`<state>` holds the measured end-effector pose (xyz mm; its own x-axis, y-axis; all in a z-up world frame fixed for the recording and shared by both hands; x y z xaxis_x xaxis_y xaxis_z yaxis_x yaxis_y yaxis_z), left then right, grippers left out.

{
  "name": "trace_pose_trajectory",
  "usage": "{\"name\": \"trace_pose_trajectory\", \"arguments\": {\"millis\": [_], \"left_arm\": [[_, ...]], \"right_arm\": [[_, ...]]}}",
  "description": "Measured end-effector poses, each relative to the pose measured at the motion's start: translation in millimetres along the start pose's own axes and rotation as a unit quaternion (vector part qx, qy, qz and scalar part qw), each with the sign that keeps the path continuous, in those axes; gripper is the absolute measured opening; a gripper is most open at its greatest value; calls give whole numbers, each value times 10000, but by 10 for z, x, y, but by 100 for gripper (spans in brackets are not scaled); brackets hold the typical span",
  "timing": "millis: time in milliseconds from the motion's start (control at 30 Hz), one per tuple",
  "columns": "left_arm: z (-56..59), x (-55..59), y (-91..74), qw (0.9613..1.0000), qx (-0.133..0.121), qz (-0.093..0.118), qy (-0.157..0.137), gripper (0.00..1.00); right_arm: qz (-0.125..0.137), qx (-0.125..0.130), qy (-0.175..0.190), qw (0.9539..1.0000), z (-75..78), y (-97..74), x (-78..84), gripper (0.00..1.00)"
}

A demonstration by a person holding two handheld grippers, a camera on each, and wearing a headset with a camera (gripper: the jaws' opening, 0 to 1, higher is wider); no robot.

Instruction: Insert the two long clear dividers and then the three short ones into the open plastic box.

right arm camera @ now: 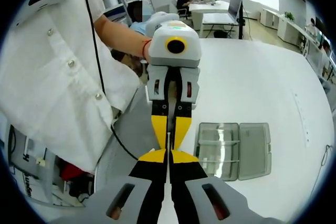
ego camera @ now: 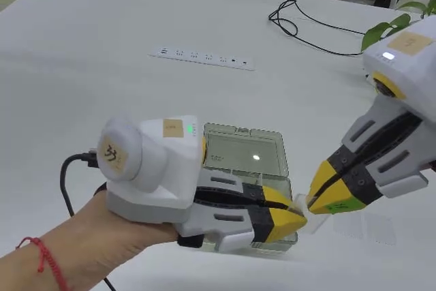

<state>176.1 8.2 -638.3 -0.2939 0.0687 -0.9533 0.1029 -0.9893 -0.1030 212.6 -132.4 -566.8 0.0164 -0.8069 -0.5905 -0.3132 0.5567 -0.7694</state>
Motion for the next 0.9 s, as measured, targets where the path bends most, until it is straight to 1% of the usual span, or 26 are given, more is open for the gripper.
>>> {"name": "trace_pose_trajectory", "arguments": {"millis": [200, 433, 667, 767, 900], "left_arm": [[-12, 17, -32, 9999, -113, -55, 30, 6], [-34, 42, -94, 9996, -276, -84, 24, 14], [-58, 80, -181, 9988, -465, -134, 34, 21], [-70, 106, -229, 9984, -548, -167, -5, 25], [-91, 144, -312, 9971, -727, -211, -2, 32]], "right_arm": [[19, 41, -27, 10000, 2, 10, -18, 3], [83, 148, -18, 9999, 13, 0, -47, 3], [155, 280, -9, 9995, 46, -14, -68, 3], [191, 349, -6, 9992, 69, -28, -79, 3], [232, 434, 0, 9988, 96, -43, -94, 3]]}}
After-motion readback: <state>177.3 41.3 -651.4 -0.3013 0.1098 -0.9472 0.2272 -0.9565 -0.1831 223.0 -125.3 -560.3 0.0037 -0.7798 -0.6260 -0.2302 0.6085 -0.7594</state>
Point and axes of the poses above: the centre of the closed fingertips' face, and the gripper's own axes: y roughly forward along the fingers, z roughly to its right, x roughly out of its underside, the point moved 10 cm from there along -y, roughly backward along the fingers, and after that the axes turned 1 degree about z, right-handed, at the moved point
